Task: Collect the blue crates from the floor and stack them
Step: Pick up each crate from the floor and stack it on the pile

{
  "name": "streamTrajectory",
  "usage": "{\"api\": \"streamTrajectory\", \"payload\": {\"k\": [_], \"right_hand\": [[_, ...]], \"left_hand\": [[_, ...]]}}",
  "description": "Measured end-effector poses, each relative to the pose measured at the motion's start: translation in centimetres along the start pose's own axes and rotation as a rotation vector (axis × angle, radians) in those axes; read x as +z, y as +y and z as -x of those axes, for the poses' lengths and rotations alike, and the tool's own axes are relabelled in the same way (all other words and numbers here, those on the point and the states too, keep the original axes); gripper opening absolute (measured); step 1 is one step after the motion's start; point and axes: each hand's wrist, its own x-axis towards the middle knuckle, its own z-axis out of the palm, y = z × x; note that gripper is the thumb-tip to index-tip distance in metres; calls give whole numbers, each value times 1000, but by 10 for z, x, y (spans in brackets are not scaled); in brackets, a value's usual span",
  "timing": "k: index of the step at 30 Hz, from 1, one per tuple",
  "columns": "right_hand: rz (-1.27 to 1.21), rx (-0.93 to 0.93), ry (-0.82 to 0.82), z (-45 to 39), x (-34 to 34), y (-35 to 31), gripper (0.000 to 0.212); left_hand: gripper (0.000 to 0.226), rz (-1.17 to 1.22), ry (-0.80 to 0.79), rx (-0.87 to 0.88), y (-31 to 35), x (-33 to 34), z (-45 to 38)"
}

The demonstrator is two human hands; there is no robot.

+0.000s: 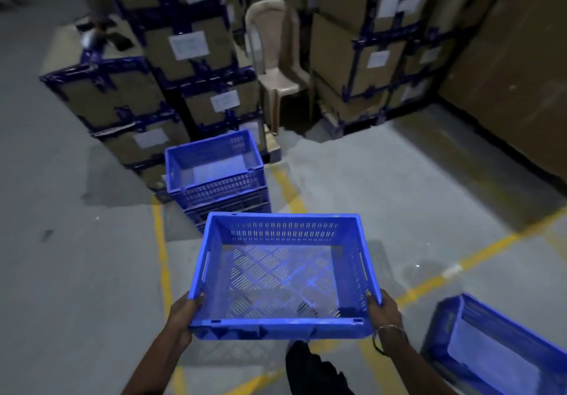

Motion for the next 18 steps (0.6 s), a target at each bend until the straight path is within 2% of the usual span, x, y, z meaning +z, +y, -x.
{"api": "streamTrajectory", "payload": {"k": [7, 12, 15, 18], "right_hand": [[90, -66, -95, -69, 49, -108, 27], [131, -141, -135, -126, 84, -193, 33], [165, -164, -166, -159, 109, -245, 31], [191, -189, -148, -188, 138, -295, 32]], "left_hand": [[25, 97, 87, 8, 55, -6, -45], [35, 106, 193, -33, 93, -6, -100], [34, 144, 209, -75, 117, -10, -135], [35, 192, 194, -43, 163, -8, -162]]}}
